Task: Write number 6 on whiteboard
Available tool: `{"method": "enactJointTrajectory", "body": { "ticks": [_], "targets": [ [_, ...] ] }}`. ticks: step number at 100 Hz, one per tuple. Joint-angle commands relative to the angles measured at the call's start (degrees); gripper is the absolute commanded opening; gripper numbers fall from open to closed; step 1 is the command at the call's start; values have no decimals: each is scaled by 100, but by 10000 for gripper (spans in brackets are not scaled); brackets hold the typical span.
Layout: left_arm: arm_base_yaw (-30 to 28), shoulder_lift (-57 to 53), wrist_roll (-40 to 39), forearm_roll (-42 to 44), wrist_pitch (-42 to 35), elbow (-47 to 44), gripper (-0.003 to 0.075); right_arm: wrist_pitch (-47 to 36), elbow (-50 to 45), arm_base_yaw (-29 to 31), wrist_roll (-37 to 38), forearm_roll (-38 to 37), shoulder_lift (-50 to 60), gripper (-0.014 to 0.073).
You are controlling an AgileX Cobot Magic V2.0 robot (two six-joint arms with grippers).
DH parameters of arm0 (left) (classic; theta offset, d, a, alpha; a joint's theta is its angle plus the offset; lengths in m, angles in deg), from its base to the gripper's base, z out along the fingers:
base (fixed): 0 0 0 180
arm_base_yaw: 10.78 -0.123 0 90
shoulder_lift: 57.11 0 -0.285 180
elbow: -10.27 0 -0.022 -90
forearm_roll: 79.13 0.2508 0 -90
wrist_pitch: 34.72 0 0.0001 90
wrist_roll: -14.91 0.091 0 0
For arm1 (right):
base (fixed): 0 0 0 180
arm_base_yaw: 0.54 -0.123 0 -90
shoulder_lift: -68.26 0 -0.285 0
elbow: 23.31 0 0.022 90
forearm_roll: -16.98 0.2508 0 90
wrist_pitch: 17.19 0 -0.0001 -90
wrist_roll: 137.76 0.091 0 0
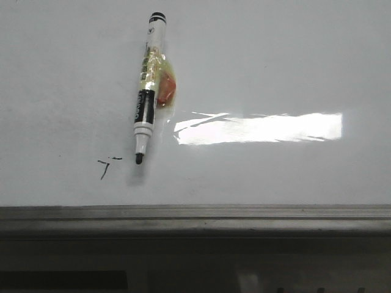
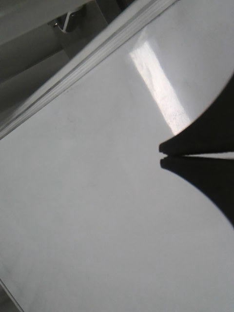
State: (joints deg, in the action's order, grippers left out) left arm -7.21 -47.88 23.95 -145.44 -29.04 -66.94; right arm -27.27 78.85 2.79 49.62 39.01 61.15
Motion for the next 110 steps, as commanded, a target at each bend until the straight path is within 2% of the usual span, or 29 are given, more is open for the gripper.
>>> {"method": "enactJointTrajectory", "body": {
  "ticks": [1,8,15,26,34,46,51,56,63,68,75,84,94,110],
  "targets": [
    [-10,61,65,-376,-155,46,-20,-257,150,39,15,197,84,-43],
    [-10,61,437,13,-29,347,-20,421,571,39,15,102,84,-43],
    [-10,155,651,661,161,787,-20,1348,1102,39,15,-339,33,-43],
    [-10,709,651,2115,817,1689,-20,2640,1933,39,-279,-1008,-223,-43],
    [-20,1323,651,3050,1598,2331,-20,3196,2368,39,-793,-1040,-492,-43],
    [-9,2310,677,3745,2400,3078,-15,3753,2844,39,-1202,-1040,-874,-39],
    [112,2595,708,3755,2454,3263,14,3896,2979,39,-1212,-1040,-999,-12],
    [274,2828,723,3705,2454,3358,79,3984,3086,39,-1212,-1025,-1096,38],
    [547,3142,761,3596,2477,3415,230,4010,3146,39,-1212,-1011,-1183,146],
    [763,3412,761,3466,2477,3415,364,3999,3146,39,-1212,-997,-1233,230],
    [1103,3741,761,3205,2478,3415,470,3999,3146,39,-1212,-985,-1272,342],
    [1587,4131,761,2730,2303,3415,471,3999,3146,39,-1212,-985,-1285,409],
    [2187,4569,785,2367,1792,3415,429,3999,3146,39,-1212,-941,-1285,407],
    [3308,5084,799,2342,870,3425,424,3999,3146,39,-1212,-838,-1285,407]
  ]
}}
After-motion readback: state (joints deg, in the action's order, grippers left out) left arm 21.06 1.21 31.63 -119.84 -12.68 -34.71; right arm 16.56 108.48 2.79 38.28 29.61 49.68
